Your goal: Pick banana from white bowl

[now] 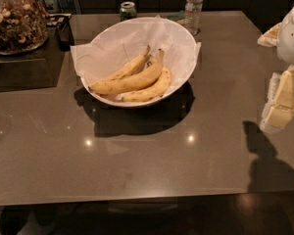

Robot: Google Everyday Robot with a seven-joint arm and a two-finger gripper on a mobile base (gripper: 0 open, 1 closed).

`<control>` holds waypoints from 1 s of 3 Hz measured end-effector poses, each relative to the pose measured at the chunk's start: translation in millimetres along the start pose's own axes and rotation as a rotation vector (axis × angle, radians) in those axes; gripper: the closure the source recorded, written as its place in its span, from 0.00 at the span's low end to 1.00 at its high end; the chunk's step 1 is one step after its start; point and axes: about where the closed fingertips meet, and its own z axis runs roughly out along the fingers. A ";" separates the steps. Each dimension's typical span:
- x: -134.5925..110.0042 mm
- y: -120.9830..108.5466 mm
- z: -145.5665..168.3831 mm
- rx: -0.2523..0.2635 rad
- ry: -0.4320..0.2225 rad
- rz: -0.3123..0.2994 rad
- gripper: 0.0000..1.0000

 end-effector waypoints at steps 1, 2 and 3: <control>-0.1 0.0 0.0 0.000 0.000 0.000 0.00; -28.2 -7.9 0.5 -0.017 -0.093 -0.057 0.00; -73.6 -23.0 0.6 -0.061 -0.208 -0.142 0.00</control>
Offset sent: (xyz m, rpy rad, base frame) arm 0.0337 0.0652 0.0178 0.2024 -0.0247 0.2216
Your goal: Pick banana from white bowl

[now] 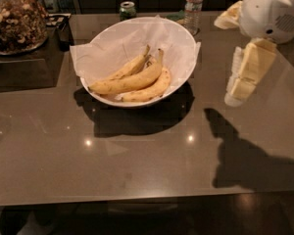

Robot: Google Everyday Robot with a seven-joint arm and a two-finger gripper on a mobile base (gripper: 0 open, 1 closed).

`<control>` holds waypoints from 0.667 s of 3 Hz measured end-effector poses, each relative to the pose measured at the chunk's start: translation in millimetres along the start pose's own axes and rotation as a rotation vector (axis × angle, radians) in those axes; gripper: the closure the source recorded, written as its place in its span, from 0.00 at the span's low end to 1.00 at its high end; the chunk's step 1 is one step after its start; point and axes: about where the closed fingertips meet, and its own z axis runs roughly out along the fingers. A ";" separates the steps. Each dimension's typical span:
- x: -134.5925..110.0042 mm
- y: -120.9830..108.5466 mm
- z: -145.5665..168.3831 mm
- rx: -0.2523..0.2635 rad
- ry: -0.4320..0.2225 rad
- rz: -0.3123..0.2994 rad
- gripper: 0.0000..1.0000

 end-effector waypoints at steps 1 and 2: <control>-39.6 -16.8 8.7 -0.028 -0.070 -0.064 0.00; -42.4 -18.8 7.7 -0.019 -0.075 -0.067 0.00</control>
Offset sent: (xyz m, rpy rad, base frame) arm 0.0177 0.0342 0.0094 0.0470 -0.0040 0.0762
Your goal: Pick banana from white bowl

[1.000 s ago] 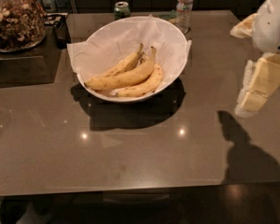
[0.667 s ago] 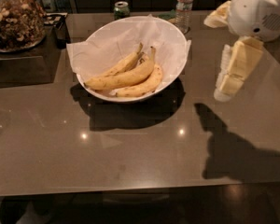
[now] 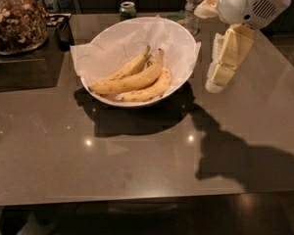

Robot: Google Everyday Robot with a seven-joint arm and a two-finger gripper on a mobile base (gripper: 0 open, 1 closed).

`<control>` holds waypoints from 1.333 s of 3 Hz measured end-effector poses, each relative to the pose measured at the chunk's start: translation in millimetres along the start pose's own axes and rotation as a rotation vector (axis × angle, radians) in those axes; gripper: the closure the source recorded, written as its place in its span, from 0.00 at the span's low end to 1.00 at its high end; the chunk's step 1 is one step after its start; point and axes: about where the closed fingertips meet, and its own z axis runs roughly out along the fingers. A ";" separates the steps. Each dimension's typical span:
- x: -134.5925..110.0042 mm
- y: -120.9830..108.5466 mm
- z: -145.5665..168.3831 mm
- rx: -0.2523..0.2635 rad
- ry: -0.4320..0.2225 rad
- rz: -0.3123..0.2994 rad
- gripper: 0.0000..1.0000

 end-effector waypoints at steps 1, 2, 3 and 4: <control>-2.5 -6.8 20.0 -0.035 -0.063 0.020 0.00; -3.2 -8.0 24.6 -0.044 -0.076 0.024 0.00; -3.2 -8.0 24.6 -0.044 -0.076 0.024 0.19; -4.4 -7.5 29.3 -0.049 -0.091 0.029 0.22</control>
Offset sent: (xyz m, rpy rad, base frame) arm 0.0098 0.0090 -0.0130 0.0558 0.0322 0.0103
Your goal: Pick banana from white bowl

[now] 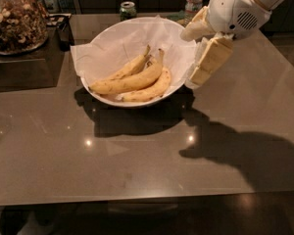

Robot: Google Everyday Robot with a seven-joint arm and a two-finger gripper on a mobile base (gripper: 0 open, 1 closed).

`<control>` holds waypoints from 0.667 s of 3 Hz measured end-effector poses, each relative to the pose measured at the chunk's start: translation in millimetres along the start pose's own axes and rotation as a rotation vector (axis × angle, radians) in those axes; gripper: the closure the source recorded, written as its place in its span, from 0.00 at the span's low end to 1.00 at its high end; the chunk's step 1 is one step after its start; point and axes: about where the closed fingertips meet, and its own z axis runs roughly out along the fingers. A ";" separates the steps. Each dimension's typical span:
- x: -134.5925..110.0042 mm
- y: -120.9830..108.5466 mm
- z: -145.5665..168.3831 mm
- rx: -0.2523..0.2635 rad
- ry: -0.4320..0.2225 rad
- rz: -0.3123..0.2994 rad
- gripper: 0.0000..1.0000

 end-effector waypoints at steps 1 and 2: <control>-14.8 -1.2 27.5 -0.068 -0.055 -0.035 0.11; -33.5 -9.8 53.1 -0.129 -0.088 -0.082 0.11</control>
Offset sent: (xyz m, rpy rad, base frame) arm 0.0312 0.0865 -0.0385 0.0857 0.1075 0.2503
